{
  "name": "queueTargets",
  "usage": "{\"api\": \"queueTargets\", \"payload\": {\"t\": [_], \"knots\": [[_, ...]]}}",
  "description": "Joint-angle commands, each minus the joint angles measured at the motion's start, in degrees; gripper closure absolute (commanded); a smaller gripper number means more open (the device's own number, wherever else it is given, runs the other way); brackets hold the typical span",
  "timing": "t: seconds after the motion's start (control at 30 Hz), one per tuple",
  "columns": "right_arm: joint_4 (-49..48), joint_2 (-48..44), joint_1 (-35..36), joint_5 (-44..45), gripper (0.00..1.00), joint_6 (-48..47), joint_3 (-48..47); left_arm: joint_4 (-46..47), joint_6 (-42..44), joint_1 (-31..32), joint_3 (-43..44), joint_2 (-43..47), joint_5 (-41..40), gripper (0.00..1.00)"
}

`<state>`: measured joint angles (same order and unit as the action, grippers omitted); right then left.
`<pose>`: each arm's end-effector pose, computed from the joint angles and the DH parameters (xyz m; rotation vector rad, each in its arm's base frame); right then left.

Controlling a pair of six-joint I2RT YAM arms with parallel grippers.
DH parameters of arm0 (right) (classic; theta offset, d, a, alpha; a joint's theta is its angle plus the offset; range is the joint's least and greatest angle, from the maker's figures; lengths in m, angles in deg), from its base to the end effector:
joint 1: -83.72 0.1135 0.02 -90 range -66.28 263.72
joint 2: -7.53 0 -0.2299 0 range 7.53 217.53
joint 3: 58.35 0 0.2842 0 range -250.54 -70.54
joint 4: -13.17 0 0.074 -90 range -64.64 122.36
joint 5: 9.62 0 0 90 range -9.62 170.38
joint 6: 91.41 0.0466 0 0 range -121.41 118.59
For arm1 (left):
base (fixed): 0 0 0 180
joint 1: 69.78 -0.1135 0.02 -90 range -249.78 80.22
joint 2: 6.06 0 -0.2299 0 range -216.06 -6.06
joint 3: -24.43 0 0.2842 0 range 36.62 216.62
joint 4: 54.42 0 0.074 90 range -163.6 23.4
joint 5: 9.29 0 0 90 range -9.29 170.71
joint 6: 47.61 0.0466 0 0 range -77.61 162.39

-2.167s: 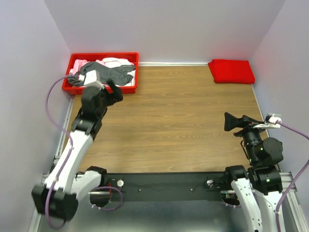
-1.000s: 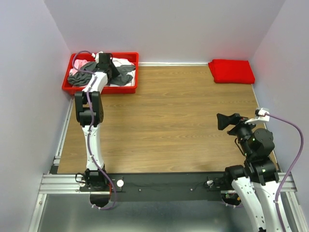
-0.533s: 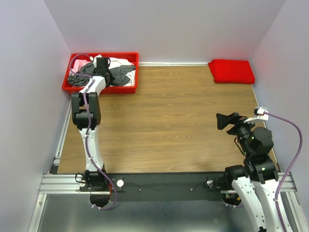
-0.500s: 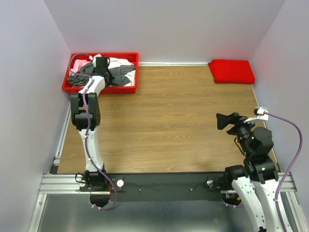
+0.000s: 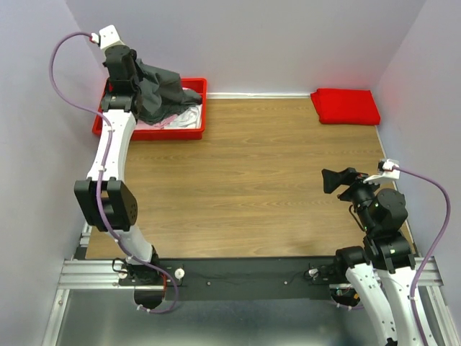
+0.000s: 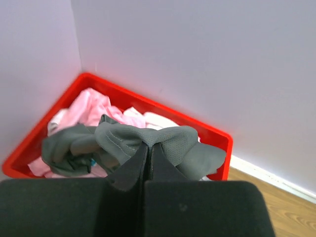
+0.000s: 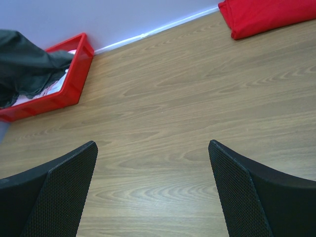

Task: Fold and stack the t-shirts
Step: Grab the tshirt from the pile, then move the tshirt to the center of the board

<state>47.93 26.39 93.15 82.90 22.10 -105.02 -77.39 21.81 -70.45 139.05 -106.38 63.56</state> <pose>0.1715 0.0264 0.3058 0.2422 1.6901 0.3926 0.4536 0.0190 0.3920 -0.5302 1.6313 0.0000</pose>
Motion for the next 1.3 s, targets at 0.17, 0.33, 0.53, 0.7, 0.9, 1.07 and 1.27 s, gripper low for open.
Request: {"api": "queueTargets", "payload": {"t": [0.17, 0.33, 0.53, 0.7, 0.9, 1.07, 1.27], "knots": [[0.11, 1.19, 0.41, -2.00, 0.00, -0.57, -1.99, -2.48, 6.16, 9.01, 0.13, 8.28, 1.76, 0.99], [0.11, 2.77, 0.41, -1.39, 0.00, -0.74, -5.33, -3.54, 7.05, 16.56, 3.90, 11.01, 9.57, 0.99], [0.02, 4.18, 0.32, 0.99, 0.00, -0.39, -9.28, -0.20, 5.02, 28.25, 8.64, 11.99, 27.23, 0.99], [0.20, 4.09, 0.41, 3.27, 0.00, -2.32, -11.66, -0.72, 8.18, 36.16, 16.21, 7.94, 39.80, 0.99], [0.46, 3.39, 0.32, 6.97, 0.00, -4.17, -14.03, -0.47, 13.01, 37.76, 12.20, 11.97, 44.83, 0.99], [2.04, 3.56, 0.32, 4.25, 0.00, -4.43, -15.00, 2.52, 14.78, 37.76, -15.02, 24.62, 35.53, 0.88], [6.08, 5.14, 0.32, -2.17, 0.00, -2.15, -16.23, 7.62, -0.38, 37.67, -49.49, 42.51, 23.50, 0.59]]}}
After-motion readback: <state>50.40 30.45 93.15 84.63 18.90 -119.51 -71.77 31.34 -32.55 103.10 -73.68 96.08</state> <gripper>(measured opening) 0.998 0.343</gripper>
